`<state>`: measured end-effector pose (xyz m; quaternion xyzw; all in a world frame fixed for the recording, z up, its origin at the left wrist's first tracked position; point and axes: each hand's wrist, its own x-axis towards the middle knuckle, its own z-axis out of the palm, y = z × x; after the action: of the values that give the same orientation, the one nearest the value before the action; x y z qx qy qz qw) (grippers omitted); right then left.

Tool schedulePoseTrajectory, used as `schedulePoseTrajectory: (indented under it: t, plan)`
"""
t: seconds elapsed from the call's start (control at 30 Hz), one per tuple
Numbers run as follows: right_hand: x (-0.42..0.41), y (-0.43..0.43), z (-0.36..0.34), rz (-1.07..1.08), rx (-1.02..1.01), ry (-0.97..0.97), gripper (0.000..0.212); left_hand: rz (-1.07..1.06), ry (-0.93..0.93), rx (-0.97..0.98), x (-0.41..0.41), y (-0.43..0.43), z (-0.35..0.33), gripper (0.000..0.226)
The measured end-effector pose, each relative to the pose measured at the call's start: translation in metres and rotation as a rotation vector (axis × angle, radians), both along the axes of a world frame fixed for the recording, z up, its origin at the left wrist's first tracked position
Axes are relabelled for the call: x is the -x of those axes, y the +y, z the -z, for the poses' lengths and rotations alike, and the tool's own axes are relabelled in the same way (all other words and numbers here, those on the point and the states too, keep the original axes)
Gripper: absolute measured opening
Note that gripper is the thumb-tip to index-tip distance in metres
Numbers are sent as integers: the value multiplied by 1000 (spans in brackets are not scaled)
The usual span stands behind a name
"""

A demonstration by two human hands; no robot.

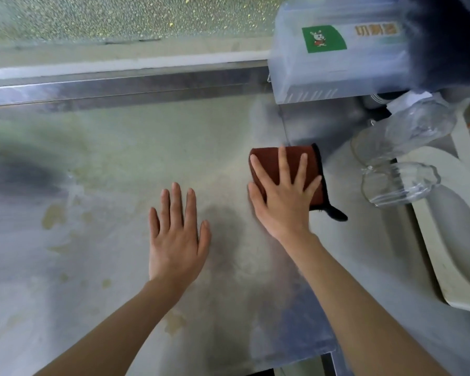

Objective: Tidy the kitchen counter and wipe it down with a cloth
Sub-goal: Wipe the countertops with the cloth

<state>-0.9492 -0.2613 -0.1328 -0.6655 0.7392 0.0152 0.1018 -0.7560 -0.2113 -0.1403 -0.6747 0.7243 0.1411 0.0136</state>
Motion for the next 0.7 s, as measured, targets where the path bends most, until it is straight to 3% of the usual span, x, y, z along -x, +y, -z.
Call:
schedulePoseTrajectory:
  t: [0.07, 0.23, 0.4, 0.47, 0.57, 0.7]
  plan:
    - [-13, 5, -3, -4, 1, 3, 50, 3, -8, 9, 0, 1, 0, 62]
    - [-4, 24, -5, -359, 25, -16, 55, -5, -4, 2, 0, 0, 0, 62]
    - [33, -35, 0, 23, 46, 3, 68, -14, 1, 1, 1, 1, -1, 63]
    - [22, -55, 0, 75, 63, -24, 67, -15, -8, 1, 1, 0, -2, 63]
    - [-5, -56, 0, -95, 104, -49, 64, -22, -26, -4, 1, -1, -4, 62]
    - [4, -52, 0, -503, 96, -57, 61, -6, -53, -5, 1, -2, -4, 62]
